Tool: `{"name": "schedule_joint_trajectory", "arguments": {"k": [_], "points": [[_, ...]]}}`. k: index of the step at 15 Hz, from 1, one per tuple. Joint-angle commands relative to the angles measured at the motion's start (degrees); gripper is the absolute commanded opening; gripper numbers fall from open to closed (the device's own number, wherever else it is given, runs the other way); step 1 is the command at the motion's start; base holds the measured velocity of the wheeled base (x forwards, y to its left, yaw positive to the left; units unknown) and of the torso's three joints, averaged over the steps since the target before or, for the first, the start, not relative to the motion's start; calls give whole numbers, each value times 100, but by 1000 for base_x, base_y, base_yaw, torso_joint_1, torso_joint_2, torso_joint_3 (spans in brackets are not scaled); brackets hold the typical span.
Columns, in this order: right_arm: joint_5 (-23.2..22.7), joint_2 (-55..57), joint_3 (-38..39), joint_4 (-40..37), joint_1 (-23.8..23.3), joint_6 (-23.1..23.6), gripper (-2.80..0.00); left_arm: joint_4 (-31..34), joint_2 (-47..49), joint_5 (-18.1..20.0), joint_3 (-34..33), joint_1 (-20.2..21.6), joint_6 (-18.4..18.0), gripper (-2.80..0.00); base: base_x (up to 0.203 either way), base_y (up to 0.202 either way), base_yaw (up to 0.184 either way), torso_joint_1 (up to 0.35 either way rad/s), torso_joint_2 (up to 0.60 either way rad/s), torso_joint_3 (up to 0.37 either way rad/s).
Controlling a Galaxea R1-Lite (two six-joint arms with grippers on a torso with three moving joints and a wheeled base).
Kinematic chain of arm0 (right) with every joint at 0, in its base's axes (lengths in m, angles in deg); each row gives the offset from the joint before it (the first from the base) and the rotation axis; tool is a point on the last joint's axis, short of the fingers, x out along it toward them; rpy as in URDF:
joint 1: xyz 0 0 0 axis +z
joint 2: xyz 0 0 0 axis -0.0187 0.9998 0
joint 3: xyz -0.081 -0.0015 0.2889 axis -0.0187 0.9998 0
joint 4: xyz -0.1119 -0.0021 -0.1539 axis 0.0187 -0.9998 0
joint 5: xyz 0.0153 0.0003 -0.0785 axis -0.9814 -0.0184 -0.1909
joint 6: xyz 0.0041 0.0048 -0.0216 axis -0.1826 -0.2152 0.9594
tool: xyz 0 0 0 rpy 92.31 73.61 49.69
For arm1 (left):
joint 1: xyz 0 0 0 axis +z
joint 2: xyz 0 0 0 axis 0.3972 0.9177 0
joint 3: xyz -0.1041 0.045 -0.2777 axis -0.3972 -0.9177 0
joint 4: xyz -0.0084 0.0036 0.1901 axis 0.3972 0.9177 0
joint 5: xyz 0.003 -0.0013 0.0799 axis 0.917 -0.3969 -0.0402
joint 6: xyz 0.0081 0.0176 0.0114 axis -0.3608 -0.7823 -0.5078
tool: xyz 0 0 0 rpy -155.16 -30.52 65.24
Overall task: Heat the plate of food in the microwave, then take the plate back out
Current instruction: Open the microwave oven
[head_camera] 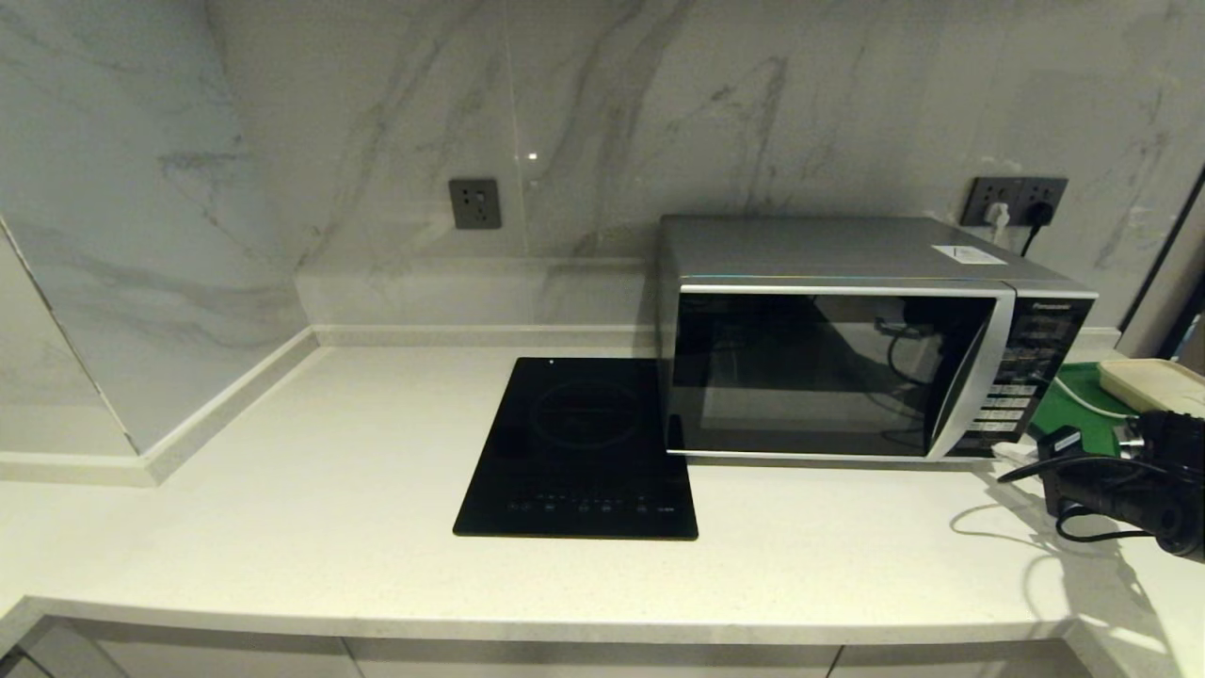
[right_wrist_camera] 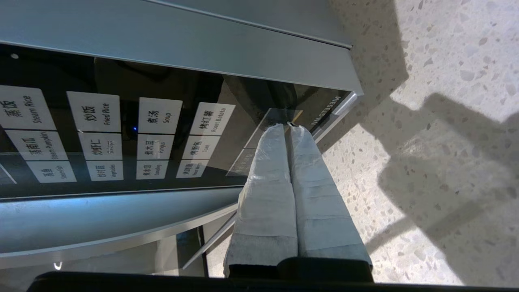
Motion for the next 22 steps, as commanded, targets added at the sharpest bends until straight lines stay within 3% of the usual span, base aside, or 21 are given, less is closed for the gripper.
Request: {"name": "schedule_joint_trajectory", "arguments": {"k": [1, 4, 7, 11, 14, 15, 17, 20, 22], "points": [[-4, 89, -22, 48, 3, -31, -280, -3, 0, -2, -1, 2, 4, -280, 0, 0, 0, 0, 0, 0], [-4, -45, 183, 55, 3, -23, -280, -3, 0, -2, -1, 2, 4, -280, 0, 0, 0, 0, 0, 0], [-61, -736, 1042, 79, 3, 149, -280, -3, 0, -2, -1, 2, 4, -280, 0, 0, 0, 0, 0, 0], [-175, -2407, 2526, 39, 3, 936, -280, -3, 0, -2, -1, 2, 4, -280, 0, 0, 0, 0, 0, 0], [-152, -4065, 3307, -566, -12, 1985, -280, -3, 0, -2, -1, 2, 4, -280, 0, 0, 0, 0, 0, 0], [-100, -4713, 3369, -1073, -21, 2416, -280, -3, 0, -10, -1, 2, 4, -280, 0, 0, 0, 0, 0, 0], [50, -6071, 3043, -2878, -12, 3091, -280, -3, 0, -2, -1, 2, 4, -280, 0, 0, 0, 0, 0, 0], [180, -7725, 1080, -6854, 139, 3660, -280, -3, 0, -2, -1, 2, 4, -280, 0, 0, 0, 0, 0, 0], [233, -8807, -24, -8821, 306, 3876, -280, -3, 0, -2, -1, 2, 4, -280, 0, 0, 0, 0, 0, 0]]}}
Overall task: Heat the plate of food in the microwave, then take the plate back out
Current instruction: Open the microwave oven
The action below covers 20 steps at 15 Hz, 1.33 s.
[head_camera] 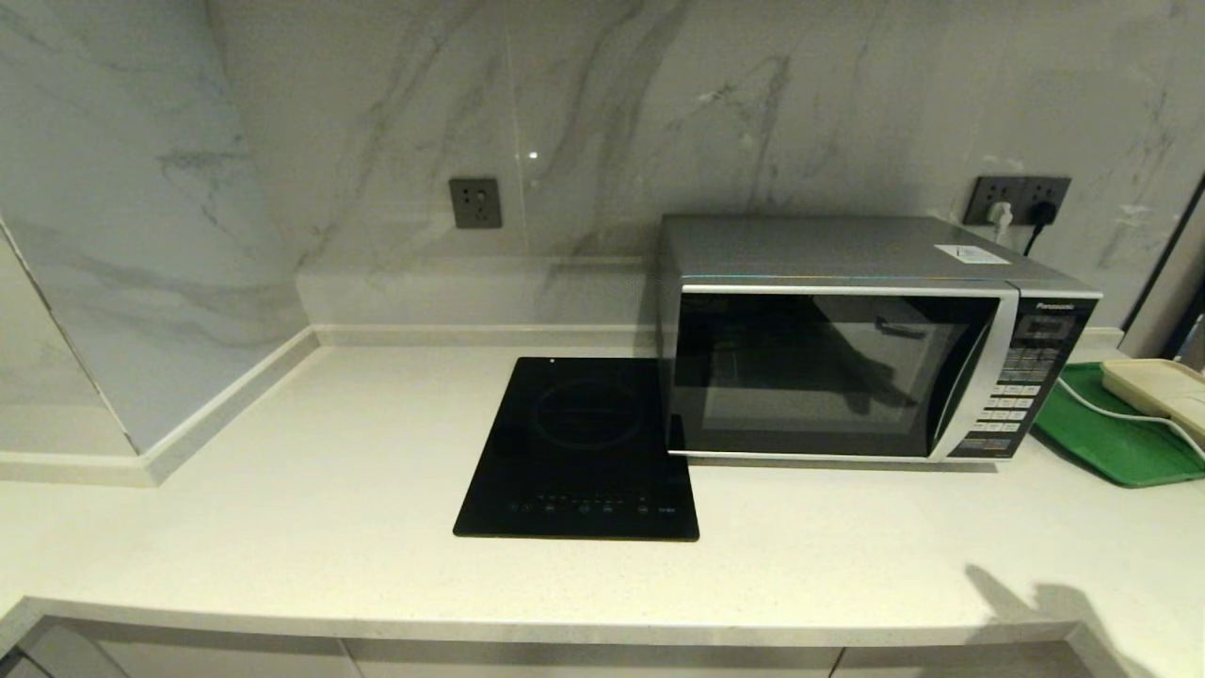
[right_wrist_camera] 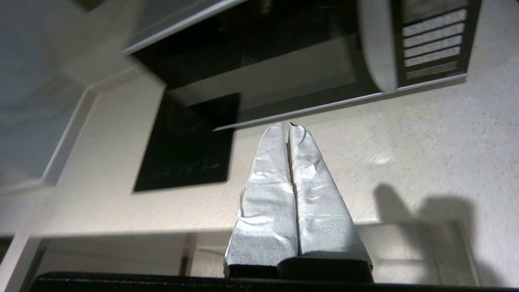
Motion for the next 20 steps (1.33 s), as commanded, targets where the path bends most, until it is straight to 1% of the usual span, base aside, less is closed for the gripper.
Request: {"name": "schedule_joint_trajectory", "arguments": {"k": [1, 2, 4, 5, 6, 7, 8, 9, 10, 11, 12, 15, 18, 20], "points": [[18, -1854, -1148, -3348, 166, 240, -280, -2, 0, -2, -1, 2, 4, -280, 0, 0, 0, 0, 0, 0], [46, -2287, -1415, -4071, 202, 451, -280, -2, 0, -2, -1, 2, 4, -280, 0, 0, 0, 0, 0, 0], [261, -2943, -2170, -5957, 246, 1095, -280, -2, 0, -2, -1, 2, 4, -280, 0, 0, 0, 0, 0, 0], [447, -3140, -2577, -6617, 257, 1358, -280, -2, 0, -2, -1, 2, 4, -280, 0, 0, 0, 0, 0, 0], [698, -3291, -2948, -7125, 277, 1505, -280, -2, 0, -2, -1, 2, 4, -280, 0, 0, 0, 0, 0, 0], [1184, -3408, -3256, -7372, 385, 1585, -280, -2, 0, -2, 0, 2, 4, -280, 0, 0, 0, 0, 0, 0], [1579, -3490, -3433, -7441, 681, 1608, -280, -2, 0, -2, -1, 2, 4, -280, 0, 0, 0, 0, 0, 0], [2073, -3595, -3625, -7478, 1130, 1591, -280, -2, 0, -2, -1, 2, 4, -280, 0, 0, 0, 0, 0, 0], [2682, -3761, -3851, -7505, 1468, 1486, -280, -2, 0, -2, -1, 2, 4, -280, 0, 0, 0, 0, 0, 0], [2918, -3985, -3935, -7519, 1586, 1357, -280, -2, 0, -2, -1, 2, 4, -280, 0, 0, 0, 0, 0, 0], [3013, -4195, -3950, -7526, 1671, 1285, -280, -2, 0, -2, -1, 2, 4, -280, 0, 0, 0, 0, 0, 0], [3322, -4709, -3928, -7531, 2190, 1171, -280, -2, 0, -2, -1, 2, 6, -280, 0, 0, 0, 0, 0, 0], [3315, -4809, -4137, -7531, 2304, 975, -280, -2, 0, -2, -1, 2, 4, -280, 0, 0, 0, 0, 0, 0], [3376, -4938, -4077, -7531, 2683, 932, -280, -2, 0, -2, -1, 2, 4, -280, 0, 0, 0, 0, 0, 0]]}}
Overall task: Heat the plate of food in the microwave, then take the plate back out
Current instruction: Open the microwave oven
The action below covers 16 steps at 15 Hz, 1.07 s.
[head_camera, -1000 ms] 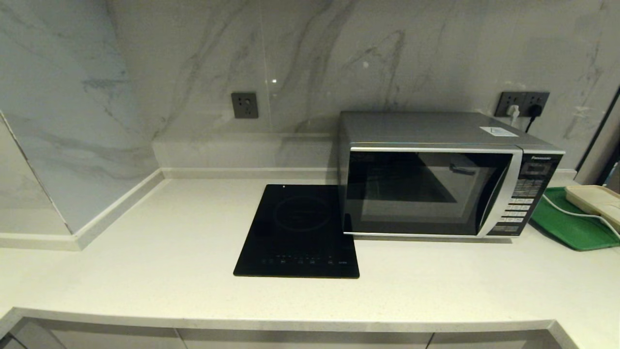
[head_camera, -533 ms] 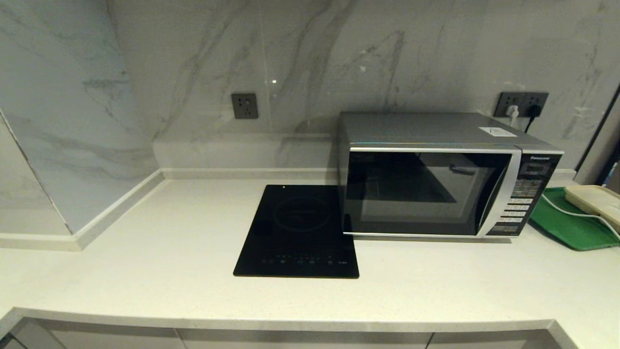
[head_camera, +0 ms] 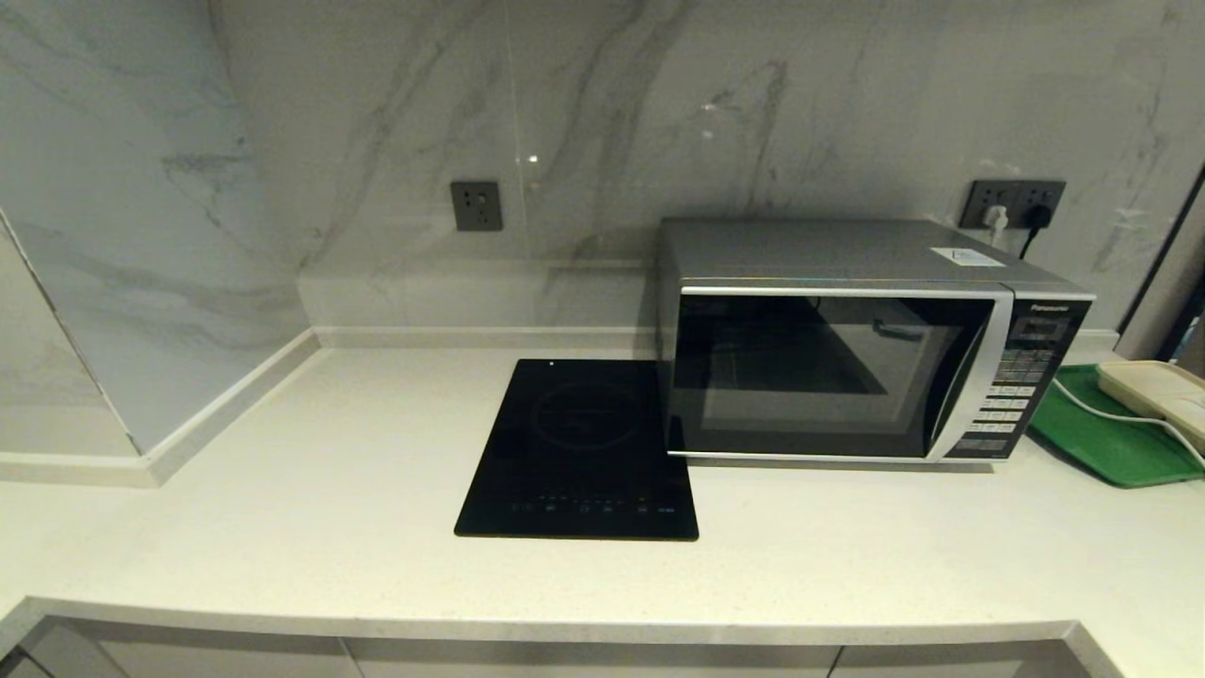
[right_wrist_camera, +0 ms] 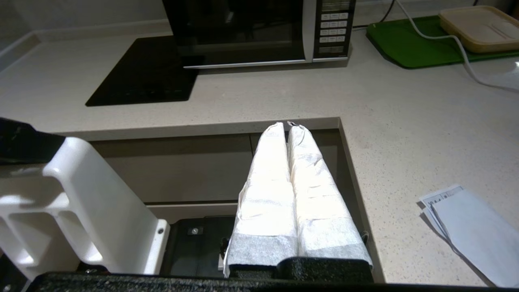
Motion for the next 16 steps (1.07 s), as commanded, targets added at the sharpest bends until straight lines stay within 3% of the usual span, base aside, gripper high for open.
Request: {"name": "schedule_joint_trajectory", "arguments": {"k": [1, 4, 7, 13, 16], "points": [[97, -156, 124, -51, 231, -38, -280, -4, 0, -2, -1, 2, 5, -280, 0, 0, 0, 0, 0, 0], [99, -744, 641, -51, 226, 13, -280, -4, 0, -2, -1, 2, 5, -280, 0, 0, 0, 0, 0, 0], [103, -1355, 1948, 69, 233, 142, -280, -4, 0, -2, -1, 2, 7, -280, 0, 0, 0, 0, 0, 0], [129, -1594, 5662, 3948, 235, 261, -280, -4, 0, -2, -1, 2, 5, -280, 0, 0, 0, 0, 0, 0], [421, -1613, 7218, 5810, 235, 265, -280, -4, 0, -2, -1, 2, 5, -280, 0, 0, 0, 0, 0, 0]]}}
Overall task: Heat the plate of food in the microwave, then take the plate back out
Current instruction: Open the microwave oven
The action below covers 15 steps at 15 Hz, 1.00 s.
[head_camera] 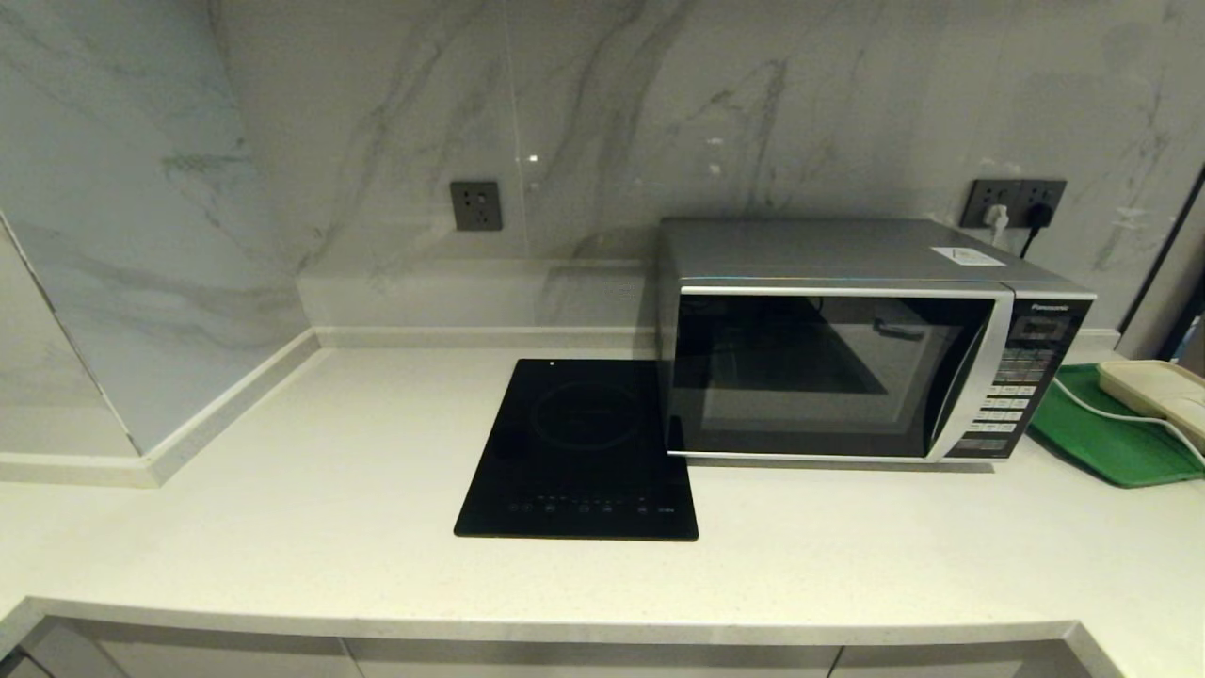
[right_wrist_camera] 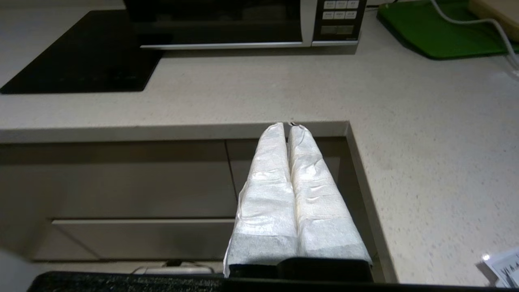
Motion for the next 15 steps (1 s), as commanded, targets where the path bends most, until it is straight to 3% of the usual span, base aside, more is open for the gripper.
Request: {"name": "schedule_joint_trajectory", "arguments": {"k": [1, 4, 6, 12, 15], "points": [[209, -17, 1249, 1708, 1, 14, -280, -5, 0, 0, -1, 2, 4, -280, 0, 0, 0, 0, 0, 0], [325, -20, 2590, 3420, 1, 267, -280, -5, 0, -6, -1, 2, 4, -280, 0, 0, 0, 0, 0, 0], [152, -21, 3165, 4185, 1, 297, -280, -5, 0, 0, -1, 2, 4, -280, 0, 0, 0, 0, 0, 0], [58, -21, 3133, 3855, 1, 393, -280, -5, 0, 0, -1, 2, 4, -280, 0, 0, 0, 0, 0, 0], [173, -21, 3139, 3940, 1, -165, -280, -5, 0, 0, -1, 2, 4, -280, 0, 0, 0, 0, 0, 0]]}}
